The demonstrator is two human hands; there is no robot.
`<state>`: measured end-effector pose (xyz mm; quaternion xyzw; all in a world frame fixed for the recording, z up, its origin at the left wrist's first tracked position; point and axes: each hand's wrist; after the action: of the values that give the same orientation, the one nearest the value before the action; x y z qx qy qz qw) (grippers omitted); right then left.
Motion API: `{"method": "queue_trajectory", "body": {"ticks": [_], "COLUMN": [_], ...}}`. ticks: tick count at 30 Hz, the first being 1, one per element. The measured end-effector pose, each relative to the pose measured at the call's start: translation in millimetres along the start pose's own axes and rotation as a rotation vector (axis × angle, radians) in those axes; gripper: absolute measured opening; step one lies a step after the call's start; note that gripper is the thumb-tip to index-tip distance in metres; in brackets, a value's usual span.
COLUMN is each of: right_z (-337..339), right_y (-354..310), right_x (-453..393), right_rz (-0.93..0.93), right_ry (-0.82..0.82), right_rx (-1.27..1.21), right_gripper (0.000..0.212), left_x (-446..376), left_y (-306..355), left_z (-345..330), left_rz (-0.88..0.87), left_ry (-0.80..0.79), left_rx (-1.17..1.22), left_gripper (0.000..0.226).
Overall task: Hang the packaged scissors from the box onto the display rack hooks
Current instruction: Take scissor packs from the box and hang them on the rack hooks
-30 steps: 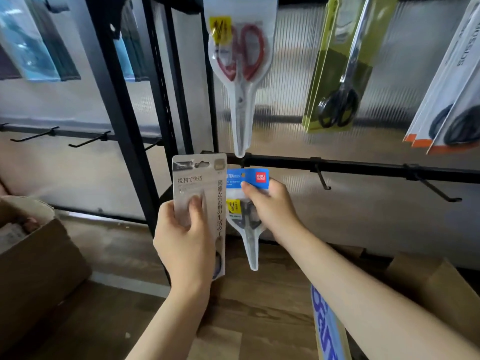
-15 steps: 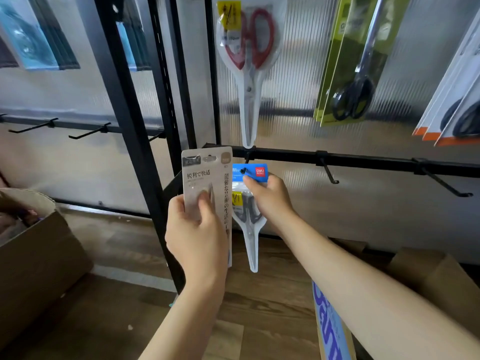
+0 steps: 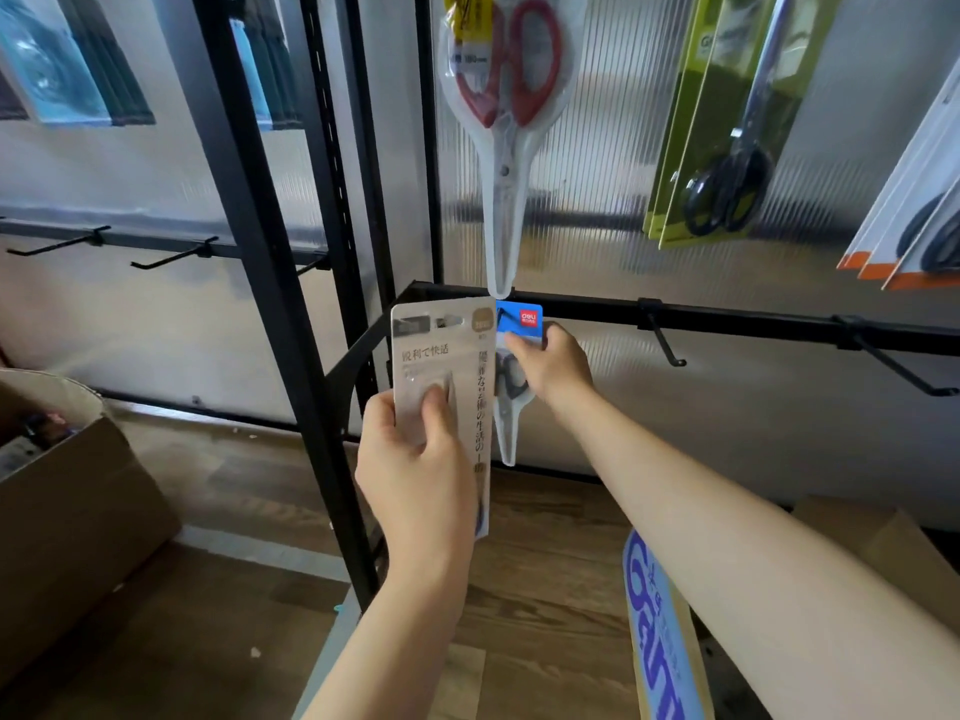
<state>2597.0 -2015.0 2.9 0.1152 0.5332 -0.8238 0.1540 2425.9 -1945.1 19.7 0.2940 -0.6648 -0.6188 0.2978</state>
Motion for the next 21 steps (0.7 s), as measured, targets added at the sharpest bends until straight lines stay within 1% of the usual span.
{"method": "queue_trajectory", "body": {"ticks": [2, 5, 6, 8, 9, 14, 17, 21], "right_z": [9, 31, 42, 69, 85, 156, 185, 206], "right_y": [11, 40, 51, 73, 83, 122, 132, 141], "right_x": [16, 44, 53, 69, 76, 96, 101, 109], "right_rz": [0.012, 0.012, 0.001, -0.019, -0.026, -0.073, -0.068, -0.057], "right_ry": [-0.06, -0.225, -0.278, -0.356, -0.37, -0.276, -0.249, -0.259], "right_rx": [0.022, 0.09, 0.126, 0.227, 0.285, 0.498, 0.615, 0.638], "right_gripper": [0.022, 0.038, 0.041, 0.038, 0.034, 0.021, 0.018, 0.018], "left_x": [6, 16, 19, 25, 29, 58, 67, 67], "left_y": [0, -1, -2, -9, -12, -25, -30, -32], "left_z": [-6, -20, -25, -38, -45, -79, -91, -100], "left_rz": [-0.007, -0.029, -0.038, -0.032, -0.02, 0.011, 0.017, 0.043], "left_ry": [-0.068, -0.169, -0.193, -0.235, -0.259, -0.361, -0.345, -0.301], "left_rx": [0.009, 0.028, 0.019, -0.008, -0.019, -0.119, -0.161, -0.139], "left_gripper": [0.01, 0.009, 0.01, 0.011, 0.011, 0.02, 0.031, 0.035]}}
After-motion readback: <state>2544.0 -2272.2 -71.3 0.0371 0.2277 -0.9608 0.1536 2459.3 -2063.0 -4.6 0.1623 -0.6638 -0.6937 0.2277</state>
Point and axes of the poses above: each hand's wrist, its own x-axis away from the middle knuckle, its own z-axis out of the back of the hand, y = z × x, and after that the axes turned 15 degrees about z, right-handed
